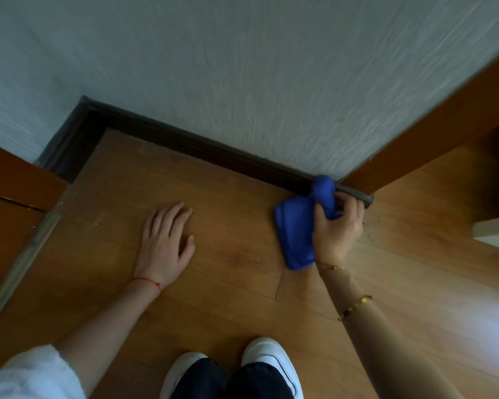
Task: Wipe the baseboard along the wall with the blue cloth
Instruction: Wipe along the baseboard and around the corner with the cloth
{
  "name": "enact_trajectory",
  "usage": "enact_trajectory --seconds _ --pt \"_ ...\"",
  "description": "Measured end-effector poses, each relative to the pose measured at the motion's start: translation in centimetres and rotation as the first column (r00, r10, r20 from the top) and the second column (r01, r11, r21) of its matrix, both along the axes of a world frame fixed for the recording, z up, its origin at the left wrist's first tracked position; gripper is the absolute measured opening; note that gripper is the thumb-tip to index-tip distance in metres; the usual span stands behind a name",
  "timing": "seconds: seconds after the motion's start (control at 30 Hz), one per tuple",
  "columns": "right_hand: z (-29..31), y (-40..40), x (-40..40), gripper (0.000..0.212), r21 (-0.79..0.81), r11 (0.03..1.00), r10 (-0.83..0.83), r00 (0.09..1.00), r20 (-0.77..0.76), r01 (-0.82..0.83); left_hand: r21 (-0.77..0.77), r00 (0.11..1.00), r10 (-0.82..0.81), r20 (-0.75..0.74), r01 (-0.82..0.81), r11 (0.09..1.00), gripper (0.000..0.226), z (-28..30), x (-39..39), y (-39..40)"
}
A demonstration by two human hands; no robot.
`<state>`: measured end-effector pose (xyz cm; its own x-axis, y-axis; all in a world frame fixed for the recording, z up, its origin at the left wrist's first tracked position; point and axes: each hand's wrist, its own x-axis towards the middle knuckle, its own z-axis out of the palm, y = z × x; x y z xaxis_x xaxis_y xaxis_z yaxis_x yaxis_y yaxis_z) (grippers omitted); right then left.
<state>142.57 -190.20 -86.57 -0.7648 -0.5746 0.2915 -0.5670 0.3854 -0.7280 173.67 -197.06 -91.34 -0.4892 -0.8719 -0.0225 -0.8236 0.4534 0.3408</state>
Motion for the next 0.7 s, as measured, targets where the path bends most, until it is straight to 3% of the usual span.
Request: enact_trajectory --seconds 0.1,0.3,0.57,0.7 --pt "0.0 1.9 -1.8 0.027 0.019 0.998 -0.058 0.998 -0.001 0.058 -0.002 1.0 -0.001 0.006 0.001 1.0 0.056 -0.1 0.1 0.1" --pt "0.1 -1.8 1.8 0.031 0.038 0.998 0.055 0.998 0.021 -0.056 0.005 1.0 0.001 0.018 -0.001 1.0 0.057 0.0 0.0 0.0" --pt "-0.2 2.5 -2.3 0.026 0.01 0.992 -0.123 0.992 -0.001 0.123 0.012 0.999 0.0 0.033 -0.001 1.0 0.057 0.0 0.0 0.0" --pt "-0.1 1.3 -1.1 0.032 0.044 0.998 -0.033 0.999 -0.022 0.034 0.015 0.999 0.003 0.032 -0.003 1.0 0.057 0.0 0.1 0.0"
